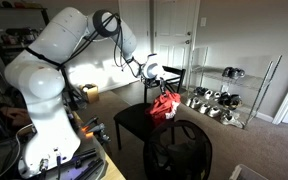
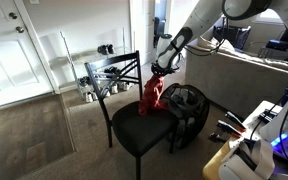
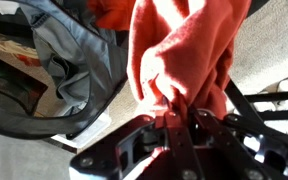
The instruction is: Remove the piece of clothing from the chair and put it in the black hamper
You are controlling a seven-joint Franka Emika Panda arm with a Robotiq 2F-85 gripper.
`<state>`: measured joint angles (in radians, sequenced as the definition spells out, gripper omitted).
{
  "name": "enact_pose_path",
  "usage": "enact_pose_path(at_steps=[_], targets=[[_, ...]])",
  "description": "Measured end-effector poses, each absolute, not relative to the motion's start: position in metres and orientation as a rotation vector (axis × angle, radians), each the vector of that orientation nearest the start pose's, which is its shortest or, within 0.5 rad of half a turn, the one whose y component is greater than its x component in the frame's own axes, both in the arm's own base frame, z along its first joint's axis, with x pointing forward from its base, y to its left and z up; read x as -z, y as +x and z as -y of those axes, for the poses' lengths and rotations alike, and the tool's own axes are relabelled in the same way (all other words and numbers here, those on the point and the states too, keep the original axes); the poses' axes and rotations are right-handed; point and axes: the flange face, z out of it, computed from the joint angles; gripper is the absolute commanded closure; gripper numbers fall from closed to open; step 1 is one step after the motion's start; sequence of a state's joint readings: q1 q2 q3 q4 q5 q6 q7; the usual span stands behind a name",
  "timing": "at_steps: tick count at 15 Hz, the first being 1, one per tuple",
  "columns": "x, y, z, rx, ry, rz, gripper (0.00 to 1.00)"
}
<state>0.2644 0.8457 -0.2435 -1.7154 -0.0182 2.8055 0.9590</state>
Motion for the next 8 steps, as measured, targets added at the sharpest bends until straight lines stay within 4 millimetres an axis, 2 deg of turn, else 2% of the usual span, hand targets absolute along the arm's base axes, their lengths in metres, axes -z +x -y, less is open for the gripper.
enact_pose_path(at_steps=[5, 8], targets=[[-0.170, 0.664, 0.013, 0.598, -2.716, -1.387, 0.93], [-0.192, 0.639, 0.030, 0.636, -2.585, -1.419, 0.92]])
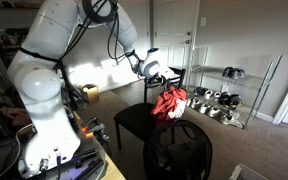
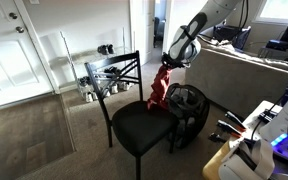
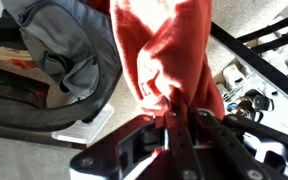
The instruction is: Remove the piece of clothing from the chair and put it in the black hamper
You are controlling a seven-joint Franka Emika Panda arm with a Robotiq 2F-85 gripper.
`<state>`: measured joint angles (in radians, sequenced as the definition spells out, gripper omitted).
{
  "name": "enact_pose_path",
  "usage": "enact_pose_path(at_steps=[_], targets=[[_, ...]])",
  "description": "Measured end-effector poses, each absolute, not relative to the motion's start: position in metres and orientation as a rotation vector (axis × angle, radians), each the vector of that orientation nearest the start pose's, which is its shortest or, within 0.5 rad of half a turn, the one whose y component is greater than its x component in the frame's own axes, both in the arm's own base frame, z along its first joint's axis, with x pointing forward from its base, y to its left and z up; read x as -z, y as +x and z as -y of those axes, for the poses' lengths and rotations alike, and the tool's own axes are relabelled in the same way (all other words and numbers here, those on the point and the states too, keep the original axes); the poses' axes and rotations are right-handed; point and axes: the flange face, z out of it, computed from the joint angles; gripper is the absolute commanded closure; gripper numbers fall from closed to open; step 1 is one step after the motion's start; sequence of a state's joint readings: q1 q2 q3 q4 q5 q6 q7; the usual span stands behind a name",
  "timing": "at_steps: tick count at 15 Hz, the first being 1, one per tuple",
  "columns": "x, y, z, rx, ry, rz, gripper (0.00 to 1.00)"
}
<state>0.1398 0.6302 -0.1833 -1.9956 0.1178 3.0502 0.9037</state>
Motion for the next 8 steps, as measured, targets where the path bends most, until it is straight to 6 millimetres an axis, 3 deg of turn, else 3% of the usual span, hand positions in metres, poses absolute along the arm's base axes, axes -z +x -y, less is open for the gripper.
enact_pose_path(at_steps=[5, 8], targets=[[-0.241, 0.575, 0.059, 0.725, -2.430, -1.500, 0.93], [-0.262, 0.532, 0.090, 0.814, -2.376, -1.596, 0.93]])
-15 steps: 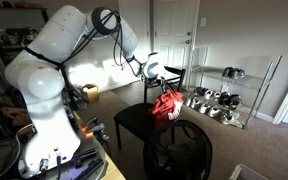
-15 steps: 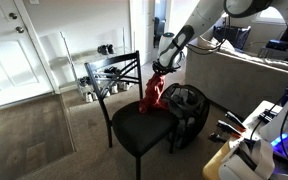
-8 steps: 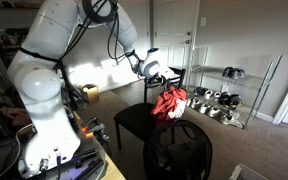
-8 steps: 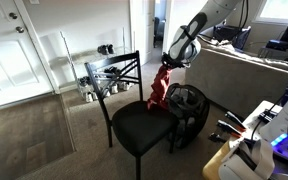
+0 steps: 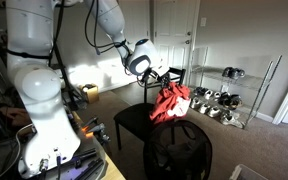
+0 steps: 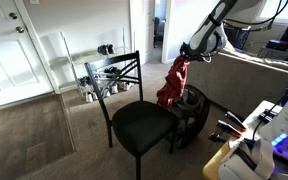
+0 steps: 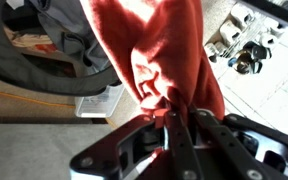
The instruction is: Remove the piece of clothing from the chair and put it in the black hamper
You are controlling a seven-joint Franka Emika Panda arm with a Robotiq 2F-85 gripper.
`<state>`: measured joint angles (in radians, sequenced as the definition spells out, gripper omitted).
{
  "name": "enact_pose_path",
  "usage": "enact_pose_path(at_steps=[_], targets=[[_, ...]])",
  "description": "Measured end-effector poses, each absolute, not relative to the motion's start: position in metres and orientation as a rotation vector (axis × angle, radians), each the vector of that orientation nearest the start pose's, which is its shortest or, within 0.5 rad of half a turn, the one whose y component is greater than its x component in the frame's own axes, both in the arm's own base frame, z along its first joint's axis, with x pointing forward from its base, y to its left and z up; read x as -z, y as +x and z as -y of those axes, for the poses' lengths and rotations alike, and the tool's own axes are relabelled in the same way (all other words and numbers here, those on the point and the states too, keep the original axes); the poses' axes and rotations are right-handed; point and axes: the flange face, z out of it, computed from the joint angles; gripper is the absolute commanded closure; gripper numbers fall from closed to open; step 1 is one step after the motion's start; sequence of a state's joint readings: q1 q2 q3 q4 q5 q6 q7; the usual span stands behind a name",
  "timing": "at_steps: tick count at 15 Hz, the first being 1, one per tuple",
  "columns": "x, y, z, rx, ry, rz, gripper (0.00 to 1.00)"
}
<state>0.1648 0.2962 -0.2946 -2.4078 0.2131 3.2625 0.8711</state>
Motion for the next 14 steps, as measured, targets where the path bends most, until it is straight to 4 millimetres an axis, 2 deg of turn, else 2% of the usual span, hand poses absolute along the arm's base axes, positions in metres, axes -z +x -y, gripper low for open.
enact_pose_path(at_steps=[3, 5, 10, 14], targets=[[-0.268, 0.495, 0.123, 0.919, -2.290, -1.741, 0.93], [-0.267, 0.476, 0.133, 0.974, -2.226, -1.834, 0.93], [-0.267, 0.451, 0.114, 1.040, -2.084, -1.973, 0.93], [-0.292, 0.455, 0.097, 1.104, -1.952, -2.008, 0.93]])
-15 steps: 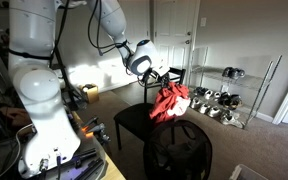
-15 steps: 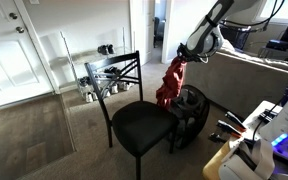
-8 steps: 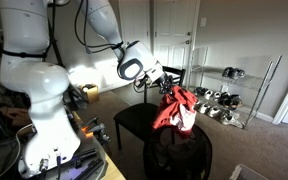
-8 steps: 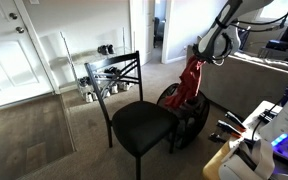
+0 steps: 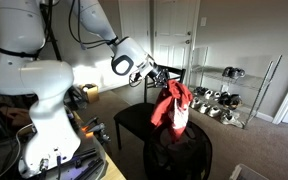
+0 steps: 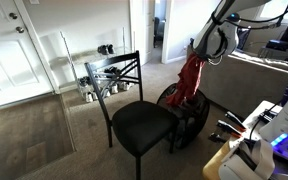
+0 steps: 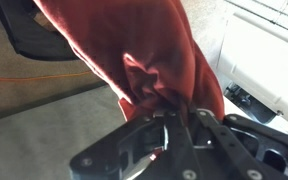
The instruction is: Remove the piece of clothing from the chair and put it in the black hamper
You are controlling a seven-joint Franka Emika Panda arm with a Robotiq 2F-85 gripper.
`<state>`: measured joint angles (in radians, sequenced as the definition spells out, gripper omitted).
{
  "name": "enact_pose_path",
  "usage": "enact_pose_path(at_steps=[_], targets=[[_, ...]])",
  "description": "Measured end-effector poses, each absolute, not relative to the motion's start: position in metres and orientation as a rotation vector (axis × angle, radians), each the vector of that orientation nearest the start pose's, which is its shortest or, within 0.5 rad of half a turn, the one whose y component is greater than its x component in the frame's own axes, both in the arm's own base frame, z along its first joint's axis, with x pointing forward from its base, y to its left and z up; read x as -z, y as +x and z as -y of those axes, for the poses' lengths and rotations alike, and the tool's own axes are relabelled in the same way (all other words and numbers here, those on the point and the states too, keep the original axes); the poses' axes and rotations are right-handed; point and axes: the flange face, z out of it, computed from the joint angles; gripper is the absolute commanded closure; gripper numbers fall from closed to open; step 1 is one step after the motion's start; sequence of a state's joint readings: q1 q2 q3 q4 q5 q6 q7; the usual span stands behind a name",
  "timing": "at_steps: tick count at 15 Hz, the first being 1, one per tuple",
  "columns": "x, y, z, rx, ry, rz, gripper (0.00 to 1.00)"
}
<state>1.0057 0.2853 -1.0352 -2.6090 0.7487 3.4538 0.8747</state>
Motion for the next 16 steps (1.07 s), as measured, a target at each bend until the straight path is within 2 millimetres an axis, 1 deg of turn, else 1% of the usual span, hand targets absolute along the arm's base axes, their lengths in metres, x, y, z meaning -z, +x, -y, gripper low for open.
enact_pose_path(at_steps=[5, 12, 16], targets=[[-0.313, 0.457, 0.087, 1.158, -1.880, -2.005, 0.93], [-0.326, 0.449, 0.088, 1.267, -1.783, -2.068, 0.93], [-0.335, 0.450, 0.090, 1.302, -1.722, -2.087, 0.93]])
